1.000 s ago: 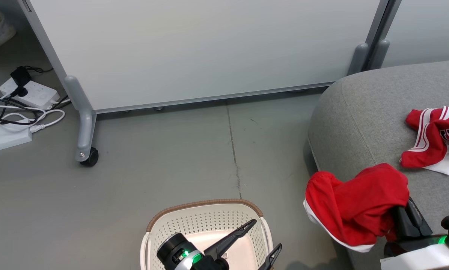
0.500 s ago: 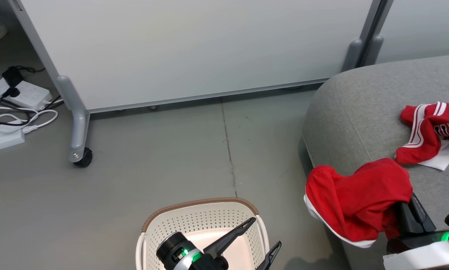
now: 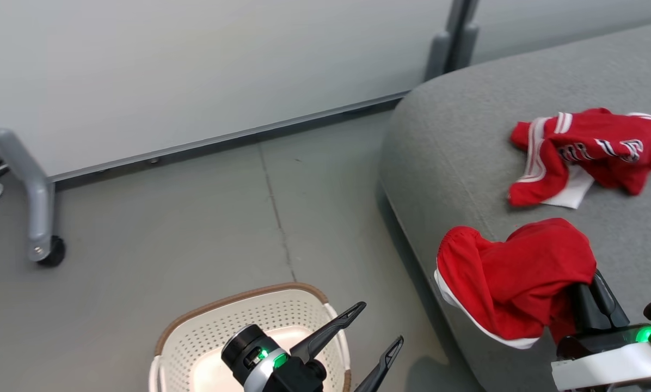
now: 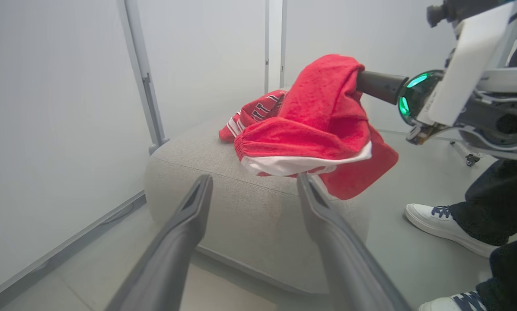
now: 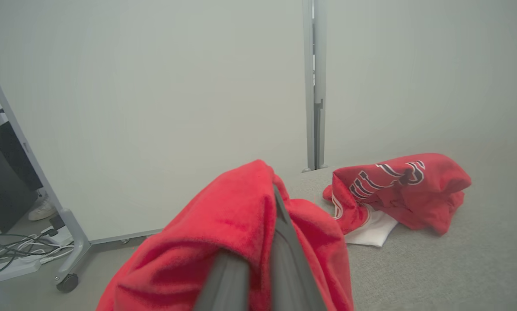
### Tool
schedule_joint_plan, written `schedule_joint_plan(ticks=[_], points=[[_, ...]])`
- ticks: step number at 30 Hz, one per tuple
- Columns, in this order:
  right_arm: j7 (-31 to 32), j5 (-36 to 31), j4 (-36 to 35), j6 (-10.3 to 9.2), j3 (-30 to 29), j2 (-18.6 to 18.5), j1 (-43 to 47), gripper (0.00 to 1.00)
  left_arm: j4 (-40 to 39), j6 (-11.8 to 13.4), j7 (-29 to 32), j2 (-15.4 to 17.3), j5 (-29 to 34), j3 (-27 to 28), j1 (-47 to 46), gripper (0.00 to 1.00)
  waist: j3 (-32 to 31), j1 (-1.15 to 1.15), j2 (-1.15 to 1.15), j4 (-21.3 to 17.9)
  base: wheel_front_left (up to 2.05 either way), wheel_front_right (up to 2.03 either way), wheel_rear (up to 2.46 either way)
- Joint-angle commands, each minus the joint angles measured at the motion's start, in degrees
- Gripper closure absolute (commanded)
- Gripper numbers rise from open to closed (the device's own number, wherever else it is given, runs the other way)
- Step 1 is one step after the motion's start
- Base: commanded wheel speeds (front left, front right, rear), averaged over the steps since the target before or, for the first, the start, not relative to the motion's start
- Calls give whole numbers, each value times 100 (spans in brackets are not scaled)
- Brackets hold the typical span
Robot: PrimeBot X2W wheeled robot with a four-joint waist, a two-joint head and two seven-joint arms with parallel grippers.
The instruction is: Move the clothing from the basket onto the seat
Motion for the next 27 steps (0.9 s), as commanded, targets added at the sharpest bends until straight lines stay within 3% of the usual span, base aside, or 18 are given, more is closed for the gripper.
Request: schedule_joint_plan(ticks=[1,10,16,27], points=[[-30,36,-33,2,23,13,-54,100,-10,-4,-7,26,41,29,-93,0,111,0,0,-327,0,0,0],[-31,73,-36,2,-27,136,-87,100,-1,-4,-7,137,61,66,-255,0,309,0,0,-1118,0,0,0],[-31,89,-40,2,-17,226,-94,100,-3,-4,-7,189,65,36,-296,0,385,0,0,-1406,0,0,0],[-31,-5,-101,2,-189,349,-55,100,19,-3,-7,210,37,-63,-363,0,412,0,0,-1449,0,0,0]])
